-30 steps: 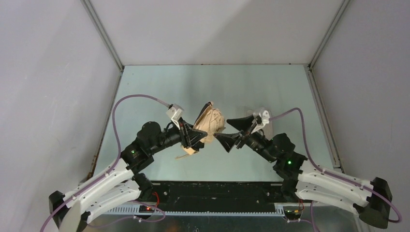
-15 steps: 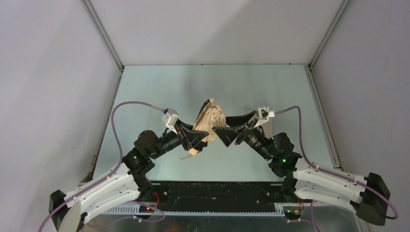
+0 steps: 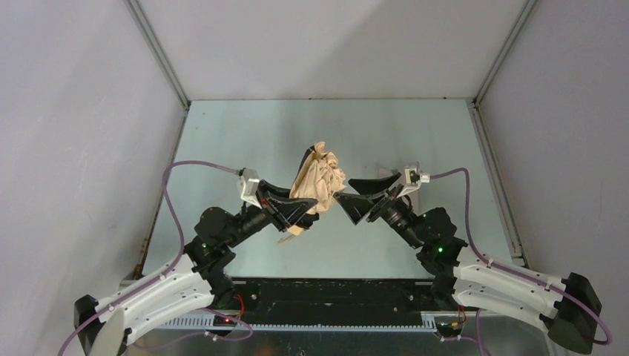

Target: Open the umbrella

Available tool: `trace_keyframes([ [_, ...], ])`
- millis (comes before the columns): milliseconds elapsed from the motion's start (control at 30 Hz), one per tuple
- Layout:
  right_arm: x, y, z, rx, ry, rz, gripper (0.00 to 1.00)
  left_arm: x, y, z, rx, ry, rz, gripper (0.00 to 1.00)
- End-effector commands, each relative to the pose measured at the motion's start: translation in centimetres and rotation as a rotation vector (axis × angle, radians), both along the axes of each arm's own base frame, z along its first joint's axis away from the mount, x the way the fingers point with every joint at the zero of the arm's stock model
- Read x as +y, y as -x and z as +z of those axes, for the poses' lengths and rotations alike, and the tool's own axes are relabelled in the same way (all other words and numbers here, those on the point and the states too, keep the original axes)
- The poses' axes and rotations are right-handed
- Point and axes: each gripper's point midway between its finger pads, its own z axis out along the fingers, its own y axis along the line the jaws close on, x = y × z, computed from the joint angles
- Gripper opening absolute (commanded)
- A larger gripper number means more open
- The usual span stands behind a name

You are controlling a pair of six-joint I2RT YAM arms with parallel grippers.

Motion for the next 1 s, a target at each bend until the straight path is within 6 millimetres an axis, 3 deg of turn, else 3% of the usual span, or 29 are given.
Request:
trace_keyframes([
  [0, 1.2, 1.7, 1.8, -0.104, -0.03, 0.107, 1.0, 0.2, 1.1, 4.8, -0.091, 0.131, -0.034, 0.0],
  [133, 2.3, 2.9, 3.1, -0.187, -0.046, 0.185, 1.0, -0.2, 1.3, 5.0, -0.091, 0.14, -0.055, 0.0],
  [400, 3.3, 3.1, 4.4, -0.246, -0.056, 0.218, 1.0, -1.3, 1.9, 4.9, -0.086, 0.152, -0.103, 0.0],
  [767, 3.9, 5.0, 6.3, -0.301, -0.146, 0.324, 1.0, -1.9, 1.9, 4.9, -0.071, 0.165, -0.112, 0.0],
  [967, 3.7, 4.2, 6.8, -0.279, -0.191, 0.294, 0.87, -2.8, 2.5, 4.2, -0.065, 0.15, -0.156, 0.0],
])
